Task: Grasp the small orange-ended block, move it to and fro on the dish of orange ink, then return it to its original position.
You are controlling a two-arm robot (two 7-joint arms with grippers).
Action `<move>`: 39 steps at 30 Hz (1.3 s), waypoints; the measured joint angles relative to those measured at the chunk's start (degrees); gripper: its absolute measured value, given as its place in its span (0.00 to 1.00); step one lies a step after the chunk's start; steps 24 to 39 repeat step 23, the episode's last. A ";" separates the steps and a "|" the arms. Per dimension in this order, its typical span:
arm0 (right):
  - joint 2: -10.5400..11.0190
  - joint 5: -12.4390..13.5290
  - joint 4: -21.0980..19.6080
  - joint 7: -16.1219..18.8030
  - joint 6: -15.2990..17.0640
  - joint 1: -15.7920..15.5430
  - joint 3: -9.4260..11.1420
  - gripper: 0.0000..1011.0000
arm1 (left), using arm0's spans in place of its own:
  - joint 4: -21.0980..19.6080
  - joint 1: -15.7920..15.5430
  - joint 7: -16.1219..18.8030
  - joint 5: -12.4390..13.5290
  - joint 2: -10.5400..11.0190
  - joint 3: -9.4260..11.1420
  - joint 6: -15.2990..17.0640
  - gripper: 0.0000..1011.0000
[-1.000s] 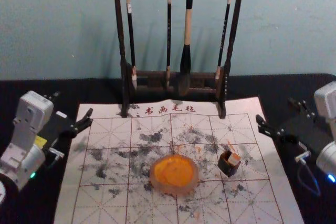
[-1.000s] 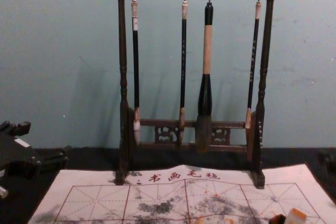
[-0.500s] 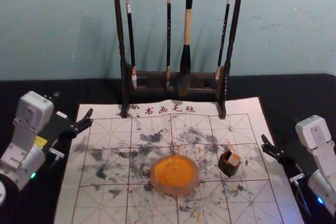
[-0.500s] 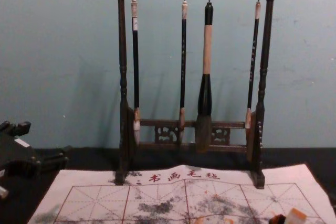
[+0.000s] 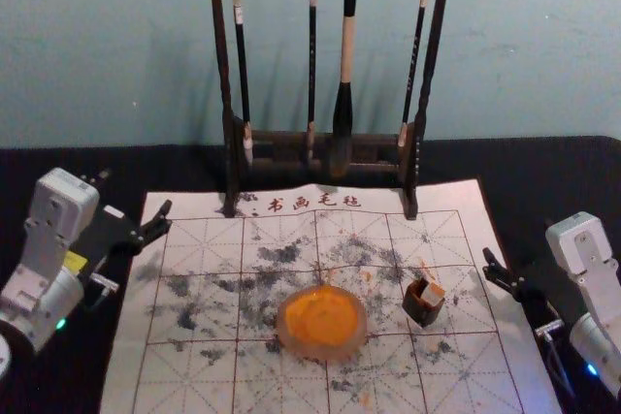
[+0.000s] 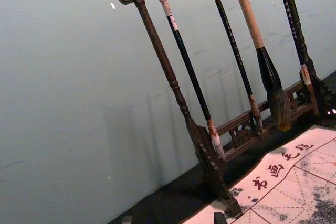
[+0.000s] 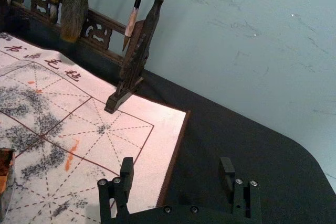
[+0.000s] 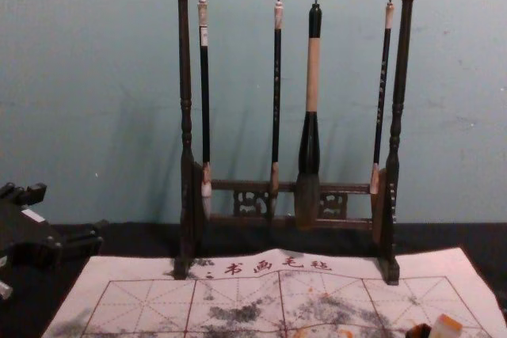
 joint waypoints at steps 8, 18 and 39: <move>0.09 0.05 -0.10 0.06 0.04 -0.04 -0.04 0.99 | 0.00 0.00 0.00 0.00 0.00 0.00 0.00 0.99; 0.14 0.10 -0.17 0.14 0.04 -0.04 -0.08 0.99 | 0.00 0.00 0.00 0.00 0.00 0.00 0.00 0.99; 0.17 0.13 -0.21 0.15 0.04 -0.05 -0.08 0.99 | 0.00 0.00 0.00 0.00 0.00 0.00 0.00 0.99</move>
